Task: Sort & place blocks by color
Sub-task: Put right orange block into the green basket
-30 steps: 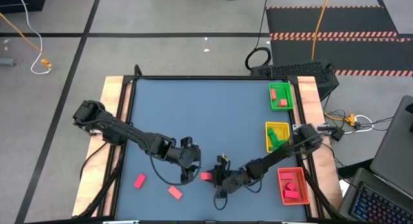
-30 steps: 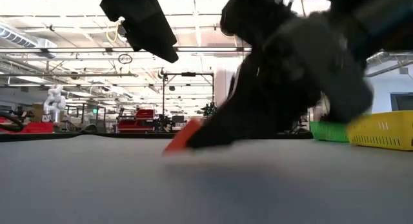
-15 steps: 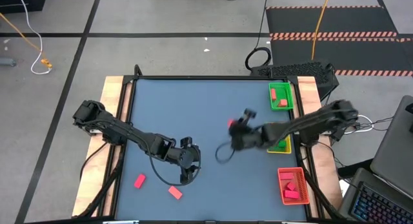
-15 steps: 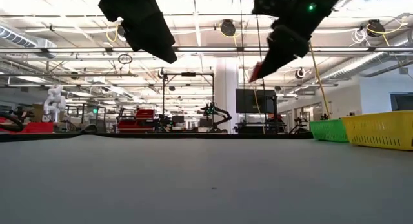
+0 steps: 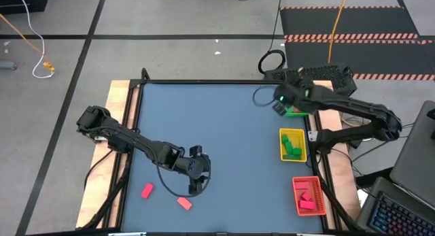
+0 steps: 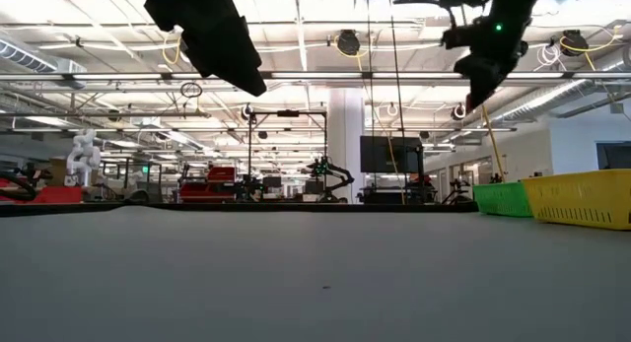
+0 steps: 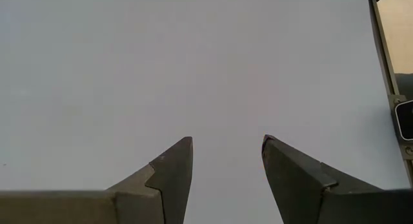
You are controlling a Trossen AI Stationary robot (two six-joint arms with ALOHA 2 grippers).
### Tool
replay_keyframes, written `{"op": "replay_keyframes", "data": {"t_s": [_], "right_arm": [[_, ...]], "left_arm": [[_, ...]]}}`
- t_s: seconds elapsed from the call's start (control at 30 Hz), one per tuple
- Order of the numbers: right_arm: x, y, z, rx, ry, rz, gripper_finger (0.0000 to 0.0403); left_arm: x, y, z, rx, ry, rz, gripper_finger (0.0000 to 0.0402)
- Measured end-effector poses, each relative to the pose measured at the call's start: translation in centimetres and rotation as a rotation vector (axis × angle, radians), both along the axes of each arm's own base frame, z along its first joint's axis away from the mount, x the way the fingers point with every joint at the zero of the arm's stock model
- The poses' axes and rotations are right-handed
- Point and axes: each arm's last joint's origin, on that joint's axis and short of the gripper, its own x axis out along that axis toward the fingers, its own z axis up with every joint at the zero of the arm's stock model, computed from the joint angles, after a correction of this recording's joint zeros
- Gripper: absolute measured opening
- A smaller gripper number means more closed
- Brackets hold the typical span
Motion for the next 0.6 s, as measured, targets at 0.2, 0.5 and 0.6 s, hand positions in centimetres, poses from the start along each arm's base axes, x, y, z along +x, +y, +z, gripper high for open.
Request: {"op": "replay_keyframes", "data": {"t_s": [0.2,0.5,0.6], "right_arm": [[-1.9,-2.6,0.0,0.090,-0.032,-0.114,0.0121],[-3.0,-4.4,-0.4,0.160,-0.022,-0.187,0.0131],[-3.3,-4.5,-0.8,0.163,-0.016,-0.202,0.0130]], "left_arm": [[0.0,0.0,0.0,0.001,-0.001,-0.001,0.0189],[0.0,-0.1,0.0,0.001,0.000,-0.003,0.0189],[0.0,-0.1,0.0,0.000,0.000,-0.003,0.0189]]}}
